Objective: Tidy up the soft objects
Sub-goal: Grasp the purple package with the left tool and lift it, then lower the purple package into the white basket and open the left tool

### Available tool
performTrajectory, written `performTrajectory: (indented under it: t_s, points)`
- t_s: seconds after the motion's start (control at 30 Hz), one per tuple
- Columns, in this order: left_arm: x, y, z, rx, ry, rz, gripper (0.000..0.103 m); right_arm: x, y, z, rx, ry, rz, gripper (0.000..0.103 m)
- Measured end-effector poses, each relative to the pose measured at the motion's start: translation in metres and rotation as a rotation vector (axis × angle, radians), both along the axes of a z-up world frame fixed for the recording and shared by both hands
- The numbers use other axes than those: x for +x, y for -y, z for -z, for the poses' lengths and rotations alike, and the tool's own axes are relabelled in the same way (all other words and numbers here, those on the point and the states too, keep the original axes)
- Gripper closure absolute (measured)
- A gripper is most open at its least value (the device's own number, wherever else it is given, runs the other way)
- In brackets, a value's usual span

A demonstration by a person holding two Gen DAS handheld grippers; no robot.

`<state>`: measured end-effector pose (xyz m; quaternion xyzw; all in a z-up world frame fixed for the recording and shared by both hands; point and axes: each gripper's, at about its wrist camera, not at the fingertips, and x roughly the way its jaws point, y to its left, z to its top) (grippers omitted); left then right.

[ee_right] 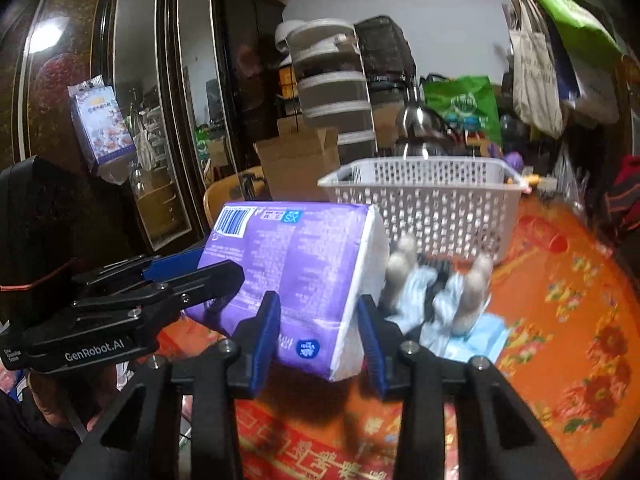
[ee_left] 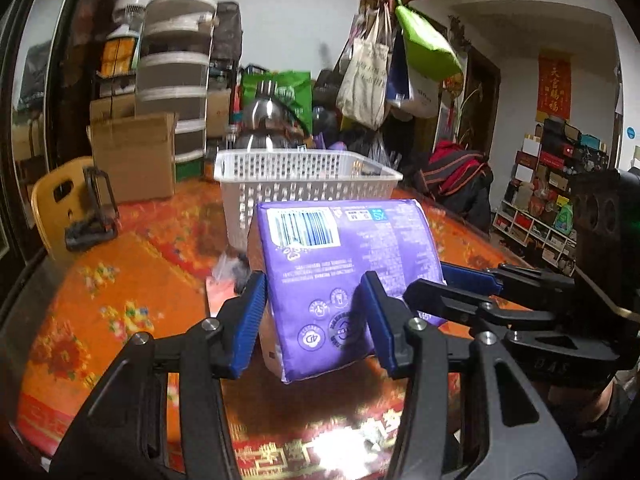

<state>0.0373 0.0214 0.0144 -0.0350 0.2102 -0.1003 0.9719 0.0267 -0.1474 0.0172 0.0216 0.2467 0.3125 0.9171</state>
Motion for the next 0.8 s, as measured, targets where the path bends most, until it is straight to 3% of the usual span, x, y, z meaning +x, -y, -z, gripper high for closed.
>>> performTrajectory:
  t_s: [0.43, 0.63, 0.8]
  points:
    - [0.049, 0.022, -0.065, -0.006, 0.067, 0.032, 0.057, 0.036, 0.019, -0.065, -0.027, 0.12, 0.062, 0.065]
    - [0.111, 0.034, -0.097, -0.004, 0.044, 0.047, 0.057, 0.081, 0.027, -0.089, -0.042, 0.125, 0.092, 0.065]
    - [0.182, 0.034, -0.12, -0.023, -0.007, 0.049, 0.057, 0.143, 0.032, -0.112, -0.04, 0.088, 0.095, 0.065]
